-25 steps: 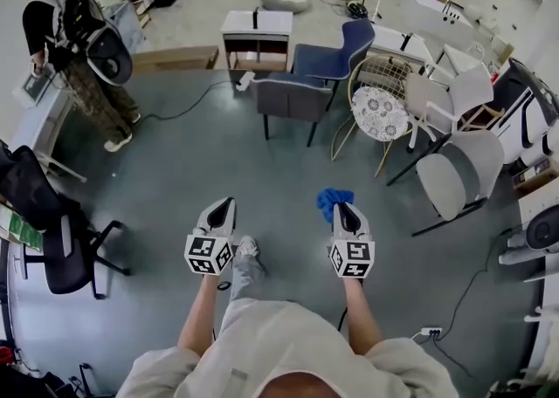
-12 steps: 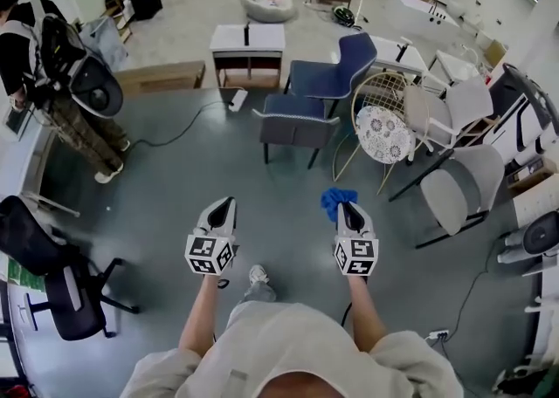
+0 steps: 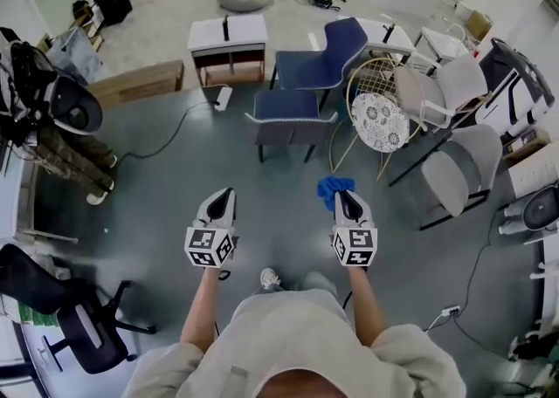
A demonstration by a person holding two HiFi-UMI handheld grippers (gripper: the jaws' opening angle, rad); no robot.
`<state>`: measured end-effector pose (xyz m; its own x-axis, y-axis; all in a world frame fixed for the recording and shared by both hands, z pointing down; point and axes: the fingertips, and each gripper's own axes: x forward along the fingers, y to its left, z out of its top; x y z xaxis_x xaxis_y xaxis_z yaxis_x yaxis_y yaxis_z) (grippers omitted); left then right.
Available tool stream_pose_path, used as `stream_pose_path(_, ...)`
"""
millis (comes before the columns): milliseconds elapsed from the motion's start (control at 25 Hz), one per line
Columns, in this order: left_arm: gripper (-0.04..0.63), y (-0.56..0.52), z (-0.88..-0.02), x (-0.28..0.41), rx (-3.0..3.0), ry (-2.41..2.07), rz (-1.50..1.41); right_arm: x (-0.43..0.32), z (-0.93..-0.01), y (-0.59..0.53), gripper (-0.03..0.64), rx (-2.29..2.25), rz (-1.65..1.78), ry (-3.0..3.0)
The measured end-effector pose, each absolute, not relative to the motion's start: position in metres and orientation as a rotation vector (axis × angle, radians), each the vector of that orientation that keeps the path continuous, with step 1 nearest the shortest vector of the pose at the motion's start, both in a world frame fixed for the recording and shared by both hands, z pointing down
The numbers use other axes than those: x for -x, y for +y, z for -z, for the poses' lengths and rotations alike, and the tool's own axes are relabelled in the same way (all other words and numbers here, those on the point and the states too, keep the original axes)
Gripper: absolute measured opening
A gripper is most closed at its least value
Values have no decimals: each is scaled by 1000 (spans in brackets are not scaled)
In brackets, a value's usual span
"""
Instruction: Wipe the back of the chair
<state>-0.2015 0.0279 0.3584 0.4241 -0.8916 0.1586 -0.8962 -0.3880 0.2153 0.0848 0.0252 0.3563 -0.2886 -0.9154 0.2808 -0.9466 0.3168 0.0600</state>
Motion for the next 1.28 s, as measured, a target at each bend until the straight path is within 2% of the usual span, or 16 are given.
stream_pose_path(520, -2, -15, -387, 183, -2400, -1460, -80, -86, -373, -7, 43, -1653, -207, -2299)
stream_pose_path(1280, -2, -95, -456, 153, -2320, -1625, -238, -76, -448, -108, 43, -1516, -245, -2446)
